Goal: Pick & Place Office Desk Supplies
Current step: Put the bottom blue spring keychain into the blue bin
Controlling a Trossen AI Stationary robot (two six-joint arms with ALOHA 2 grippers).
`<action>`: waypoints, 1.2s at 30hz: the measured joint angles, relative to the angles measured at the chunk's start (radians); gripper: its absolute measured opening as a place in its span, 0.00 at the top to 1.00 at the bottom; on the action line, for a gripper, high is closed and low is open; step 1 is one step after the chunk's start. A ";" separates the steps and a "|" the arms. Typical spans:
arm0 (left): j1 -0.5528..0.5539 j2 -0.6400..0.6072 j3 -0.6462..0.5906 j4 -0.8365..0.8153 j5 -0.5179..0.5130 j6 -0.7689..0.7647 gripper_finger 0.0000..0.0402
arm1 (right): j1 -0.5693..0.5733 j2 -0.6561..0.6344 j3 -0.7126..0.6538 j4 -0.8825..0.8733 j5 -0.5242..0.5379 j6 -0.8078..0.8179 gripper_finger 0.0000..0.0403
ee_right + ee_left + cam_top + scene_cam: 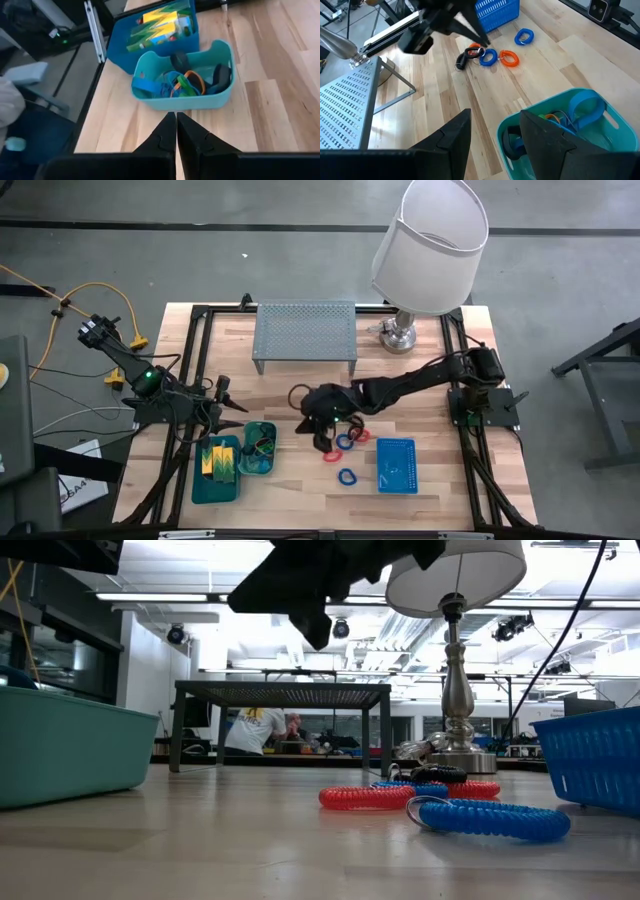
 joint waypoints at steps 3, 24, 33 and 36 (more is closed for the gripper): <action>0.000 0.000 0.000 0.000 0.000 0.000 0.60 | 0.037 -0.004 0.000 -0.003 0.051 -0.016 1.00; 0.000 0.000 0.000 0.004 0.000 0.000 0.60 | 0.336 -0.076 0.000 -0.154 0.342 0.058 1.00; 0.000 0.000 0.000 0.004 0.000 0.000 0.60 | 0.391 -0.061 0.000 -0.220 0.333 0.063 1.00; 0.000 0.000 0.000 0.004 0.000 0.000 0.60 | 0.390 -0.048 0.002 -0.254 0.340 0.067 1.00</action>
